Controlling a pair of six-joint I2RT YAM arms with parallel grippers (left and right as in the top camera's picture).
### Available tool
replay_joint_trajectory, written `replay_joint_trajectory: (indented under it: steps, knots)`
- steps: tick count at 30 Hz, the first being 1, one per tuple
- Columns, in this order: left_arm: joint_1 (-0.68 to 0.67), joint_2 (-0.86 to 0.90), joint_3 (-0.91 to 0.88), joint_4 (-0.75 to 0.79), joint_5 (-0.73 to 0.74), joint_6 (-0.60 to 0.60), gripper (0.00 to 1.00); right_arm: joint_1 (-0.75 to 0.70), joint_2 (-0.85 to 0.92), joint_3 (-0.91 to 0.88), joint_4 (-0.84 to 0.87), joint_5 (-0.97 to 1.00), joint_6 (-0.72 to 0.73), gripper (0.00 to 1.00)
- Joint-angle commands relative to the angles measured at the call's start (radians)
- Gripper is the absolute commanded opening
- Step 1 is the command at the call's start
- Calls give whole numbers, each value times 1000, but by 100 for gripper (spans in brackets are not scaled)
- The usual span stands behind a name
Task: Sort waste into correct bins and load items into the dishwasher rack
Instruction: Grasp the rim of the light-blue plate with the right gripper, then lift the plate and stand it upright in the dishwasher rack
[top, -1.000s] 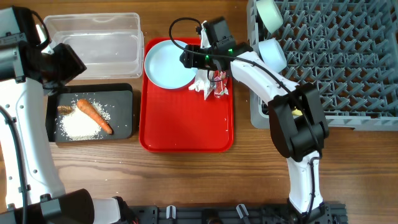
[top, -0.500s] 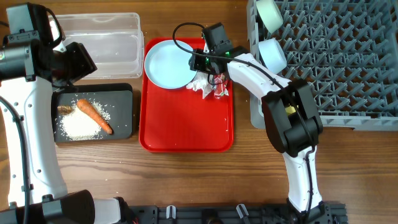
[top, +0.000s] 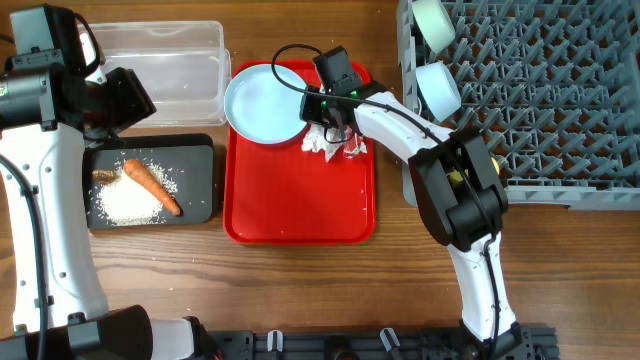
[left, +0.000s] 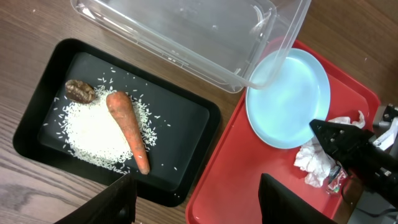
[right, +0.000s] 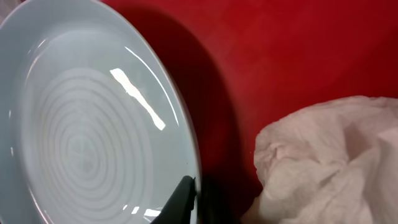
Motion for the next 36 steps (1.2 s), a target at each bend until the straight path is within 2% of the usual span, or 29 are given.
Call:
replay_joint_trajectory:
  steps: [1, 5, 11, 15, 17, 20, 23, 25, 27, 32, 34, 36]
  knots:
    - [-5, -1, 13, 3, -2, 24, 63, 5, 40, 11, -1, -23, 18, 4]
    - [-5, -1, 13, 3, -2, 24, 75, -13, -13, 11, -30, -24, -1, 4]
    - [-5, -1, 13, 4, -2, 24, 100, -112, -222, 11, -67, -34, -151, 4]
    - [-5, -1, 13, 4, -2, 23, 100, -177, -404, 11, -63, -57, -319, 4]
    - [-5, -1, 13, 3, -2, 23, 100, -203, -503, 11, -68, 24, -385, 4]
    - [-5, -1, 13, 4, -2, 24, 100, -226, -613, 11, -100, 343, -489, 4]
    - [-5, -1, 13, 4, -2, 24, 100, -251, -669, 11, -120, 790, -648, 4]
    - [-5, -1, 13, 4, -2, 23, 100, -277, -670, 11, -119, 984, -731, 4]
    - [-5, -1, 13, 4, -2, 24, 100, -325, -670, 10, -127, 1098, -830, 4]
    - [-5, -1, 13, 6, -2, 24, 100, -435, -640, 9, -142, 1121, -999, 4]
    - [-5, -1, 13, 15, -2, 24, 100, -444, -604, 9, -171, 1122, -1112, 4]
    - [-5, -1, 13, 27, -2, 24, 100, -444, -565, 9, -176, 1125, -1156, 5]
